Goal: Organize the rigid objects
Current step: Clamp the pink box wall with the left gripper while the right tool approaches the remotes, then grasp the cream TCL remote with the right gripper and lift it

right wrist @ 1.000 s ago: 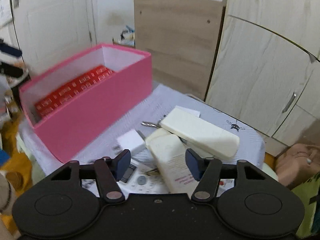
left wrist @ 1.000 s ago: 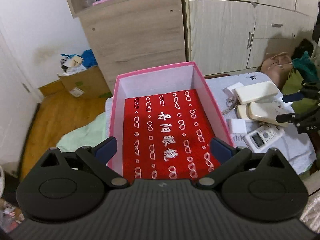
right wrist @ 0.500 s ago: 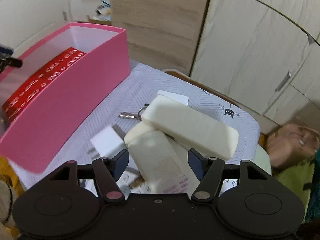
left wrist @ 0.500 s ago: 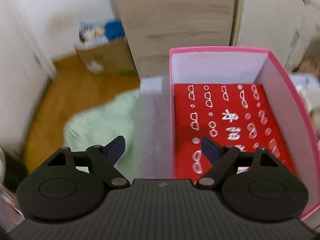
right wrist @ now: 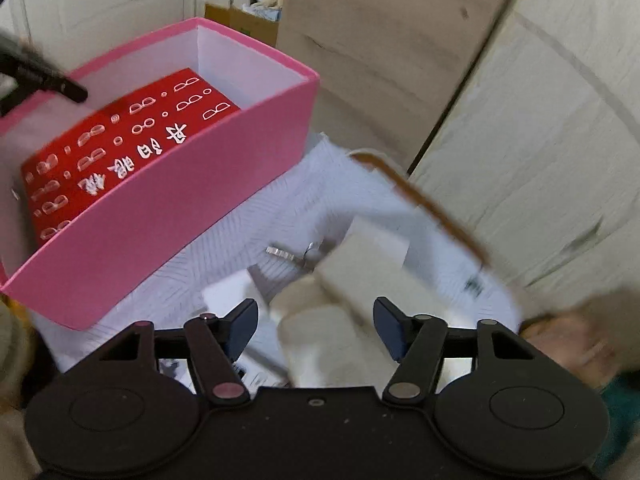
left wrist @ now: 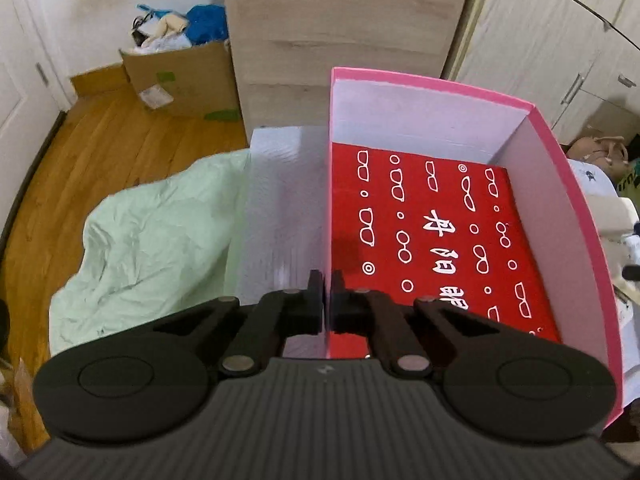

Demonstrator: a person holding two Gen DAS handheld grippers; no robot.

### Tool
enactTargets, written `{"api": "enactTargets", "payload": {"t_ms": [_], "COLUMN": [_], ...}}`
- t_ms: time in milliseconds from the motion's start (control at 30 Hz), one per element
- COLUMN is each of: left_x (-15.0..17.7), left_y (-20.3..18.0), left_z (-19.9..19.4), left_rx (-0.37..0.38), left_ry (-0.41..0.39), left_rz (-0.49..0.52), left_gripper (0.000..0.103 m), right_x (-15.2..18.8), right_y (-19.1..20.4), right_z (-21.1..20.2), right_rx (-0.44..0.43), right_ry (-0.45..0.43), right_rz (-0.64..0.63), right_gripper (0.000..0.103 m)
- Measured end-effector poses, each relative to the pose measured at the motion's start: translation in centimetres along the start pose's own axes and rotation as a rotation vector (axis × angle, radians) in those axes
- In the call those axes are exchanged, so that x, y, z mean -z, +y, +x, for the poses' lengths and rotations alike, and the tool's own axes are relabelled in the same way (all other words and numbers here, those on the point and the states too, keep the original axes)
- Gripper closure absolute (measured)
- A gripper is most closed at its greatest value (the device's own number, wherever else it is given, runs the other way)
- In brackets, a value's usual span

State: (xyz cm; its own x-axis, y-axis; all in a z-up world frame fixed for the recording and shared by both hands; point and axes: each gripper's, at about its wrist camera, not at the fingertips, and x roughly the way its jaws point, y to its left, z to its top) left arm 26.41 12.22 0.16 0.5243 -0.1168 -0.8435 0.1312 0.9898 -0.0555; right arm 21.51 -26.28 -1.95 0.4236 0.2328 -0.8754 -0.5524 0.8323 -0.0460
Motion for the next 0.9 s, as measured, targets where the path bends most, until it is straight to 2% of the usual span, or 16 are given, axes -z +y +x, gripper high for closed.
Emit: {"api": "enactTargets", "payload": {"t_ms": [33, 100, 167, 300, 367, 433, 567, 733, 900], "left_x": [0.2, 0.3, 0.4, 0.1, 0.1, 0.5, 1.0, 1.0, 1.2], "left_y": [-0.1, -0.1, -0.2, 0.8, 1.2, 0.8, 0.1, 0.7, 0.4], "left_z": [0.1, 0.2, 0.1, 0.4, 0.4, 0.3, -0.2, -0.3, -0.5], "left_rx": [-0.002, -0.008, -0.013, 0.008, 0.023, 0.006, -0.026, -0.022, -0.036], "left_ry": [-0.003, -0.011, -0.014, -0.006, -0.002, -0.016, -0.015, -0.01, -0.015], "left_rz": [0.003, 0.005, 0.003, -0.03, -0.07, -0.071, -0.078, -0.149, -0.164], "left_gripper": [0.101, 0.101, 0.101, 0.1, 0.1, 0.1, 0.1, 0.099, 0.099], "right_x": [0.8, 1.4, 1.7, 1.5, 1.1, 1.0, 1.4, 2.4, 3.2], "right_y": [-1.0, -2.2, -2.7, -1.4, -0.7, -0.3, 0.8, 0.8, 0.5], "right_z": [-0.2, -0.8, -0.6, 1.9, 3.0, 4.3, 3.9, 0.9, -2.9], "right_rx": [-0.023, -0.014, -0.042, -0.015, -0.008, 0.023, 0.083, 0.016, 0.008], "right_ry": [-0.003, -0.029, -0.034, 0.071, 0.09, 0.131, 0.107, 0.011, -0.124], "right_rz": [0.015, 0.037, 0.047, -0.035, -0.064, -0.081, -0.07, 0.067, 0.137], "right_gripper": [0.042, 0.042, 0.042, 0.042, 0.036, 0.036, 0.039, 0.04, 0.04]}}
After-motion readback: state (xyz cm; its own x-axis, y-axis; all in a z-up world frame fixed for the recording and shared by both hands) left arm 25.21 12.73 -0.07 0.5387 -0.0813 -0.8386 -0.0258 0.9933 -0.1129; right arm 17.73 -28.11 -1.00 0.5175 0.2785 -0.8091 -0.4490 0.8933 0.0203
